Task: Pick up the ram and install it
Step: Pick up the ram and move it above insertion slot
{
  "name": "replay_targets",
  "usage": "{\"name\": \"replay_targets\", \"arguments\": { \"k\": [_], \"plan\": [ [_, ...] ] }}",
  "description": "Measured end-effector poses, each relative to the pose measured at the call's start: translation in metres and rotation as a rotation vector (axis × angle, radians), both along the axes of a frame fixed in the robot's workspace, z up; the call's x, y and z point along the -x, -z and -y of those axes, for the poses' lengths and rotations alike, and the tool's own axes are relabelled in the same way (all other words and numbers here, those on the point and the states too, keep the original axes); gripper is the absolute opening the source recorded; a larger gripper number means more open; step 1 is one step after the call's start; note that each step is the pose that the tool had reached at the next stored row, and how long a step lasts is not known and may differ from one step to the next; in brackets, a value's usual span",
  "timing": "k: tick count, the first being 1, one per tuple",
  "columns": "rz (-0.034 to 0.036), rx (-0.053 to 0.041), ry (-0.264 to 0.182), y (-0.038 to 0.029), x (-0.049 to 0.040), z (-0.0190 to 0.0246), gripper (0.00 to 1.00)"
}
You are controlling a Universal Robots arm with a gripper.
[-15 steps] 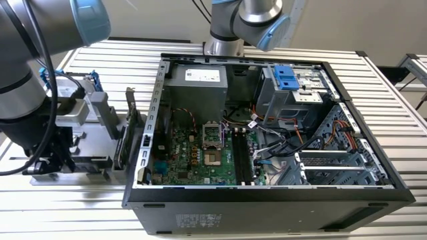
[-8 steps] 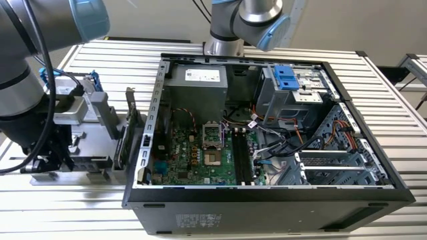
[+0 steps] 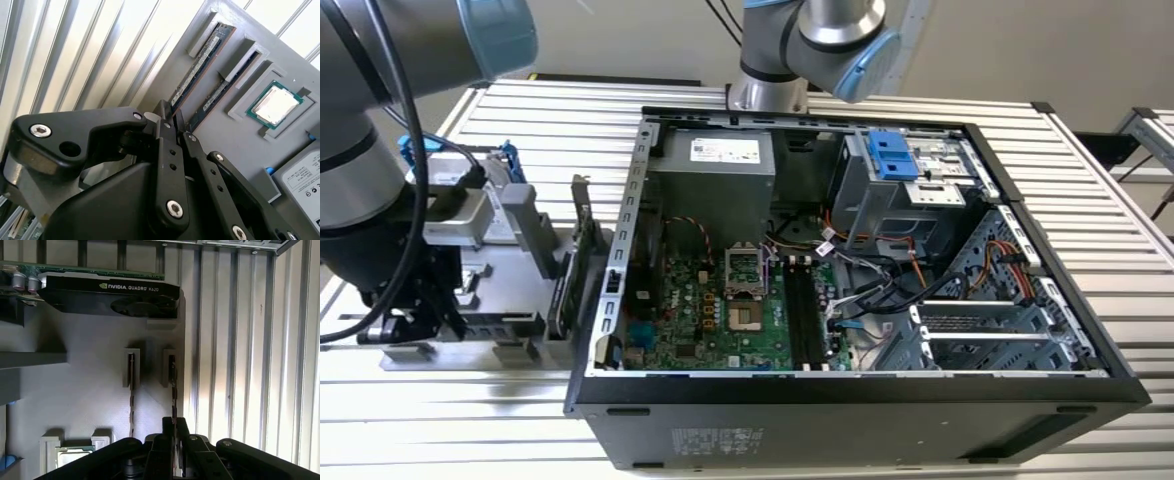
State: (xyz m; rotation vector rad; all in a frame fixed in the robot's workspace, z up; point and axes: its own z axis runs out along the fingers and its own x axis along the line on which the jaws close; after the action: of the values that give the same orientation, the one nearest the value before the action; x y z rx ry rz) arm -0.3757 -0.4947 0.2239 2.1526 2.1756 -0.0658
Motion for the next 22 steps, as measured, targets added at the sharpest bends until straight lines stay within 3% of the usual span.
{"name": "replay_targets", "arguments": {
  "k": [6,12,22],
  "plan": [
    [0.0002,-0.0049,0.0,-0.0039,-0.0001,0.0,0.0],
    [0.0012,-0.0362,0.0,-0.0078,0.0,-0.0001,0.0],
    [0.0013,-0.04,0.0,-0.0214,0.0,0.0,0.0]
  ]
}}
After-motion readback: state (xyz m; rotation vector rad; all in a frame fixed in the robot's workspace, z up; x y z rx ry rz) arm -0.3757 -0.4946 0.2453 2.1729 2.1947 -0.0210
